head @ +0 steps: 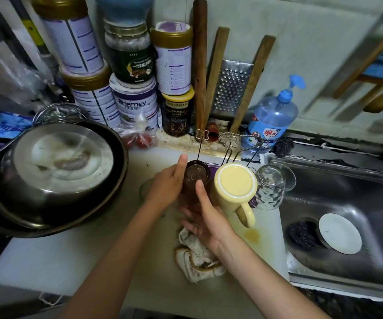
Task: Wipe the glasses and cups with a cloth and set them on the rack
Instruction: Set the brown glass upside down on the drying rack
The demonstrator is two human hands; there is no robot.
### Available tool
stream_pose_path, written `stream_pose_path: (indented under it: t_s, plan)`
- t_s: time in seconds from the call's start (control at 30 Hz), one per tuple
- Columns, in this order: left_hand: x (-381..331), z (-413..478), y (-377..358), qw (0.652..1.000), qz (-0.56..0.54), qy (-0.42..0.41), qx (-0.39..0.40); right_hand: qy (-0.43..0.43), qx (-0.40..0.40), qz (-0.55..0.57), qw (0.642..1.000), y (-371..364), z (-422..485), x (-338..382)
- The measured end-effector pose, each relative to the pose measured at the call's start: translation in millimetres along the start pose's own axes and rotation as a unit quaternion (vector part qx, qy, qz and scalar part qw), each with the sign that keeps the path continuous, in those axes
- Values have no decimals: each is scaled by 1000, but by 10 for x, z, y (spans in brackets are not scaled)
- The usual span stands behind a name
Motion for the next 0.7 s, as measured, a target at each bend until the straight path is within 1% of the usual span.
stream_pose_path:
  t_s: [0.1,0.17,0.23,0.27,0.3,0.33,0.37,0.4,0.47,0.5,0.57,0.63,0.7]
  plan:
    - [100,-132,16,990,-47,-57,-119,0,-4,-4,1000,81,-38,-50]
    - [225,-260,39,973,-79,-71,-206,-12,41,-18,999,177,-77,-118]
    - [405,-371,18,955,-101,-47,-274,-33,73,-83,993,292,-115,-210]
    - [515,-417,-11,947,-110,-25,-301,-37,74,-135,987,349,-125,-261]
    - [623,-445,-58,941,-114,-4,-319,-22,64,-197,978,410,-126,-300]
    - [714,-475,-115,938,-112,17,-329,10,50,-268,962,467,-128,-328]
    - [796,-508,-177,937,-108,37,-331,50,30,-345,937,518,-128,-349]
    - [858,-534,-238,939,-104,57,-324,89,7,-424,901,567,-127,-356]
    - [961,-556,-330,943,-100,103,-299,146,-22,-556,818,630,-137,-365]
    - [1011,-541,-370,945,-101,121,-285,155,-22,-606,780,672,-132,-383]
    - [1073,-490,-442,950,-109,148,-252,141,-4,-676,723,756,-111,-444]
    - [1088,-441,-493,948,-118,167,-243,124,-2,-712,691,816,-127,-499]
    - [1114,-410,-538,943,-118,175,-257,114,-18,-718,686,877,-144,-559]
Point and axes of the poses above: each hand's wrist, its own z-axis towards the middle knuckle, its own y-axis out of the back of the hand, x = y × z, the point moved 1 cm from there along z, towards the middle knuckle, and after that the axes turned 9 degrees about x, right-handed, at the moved point
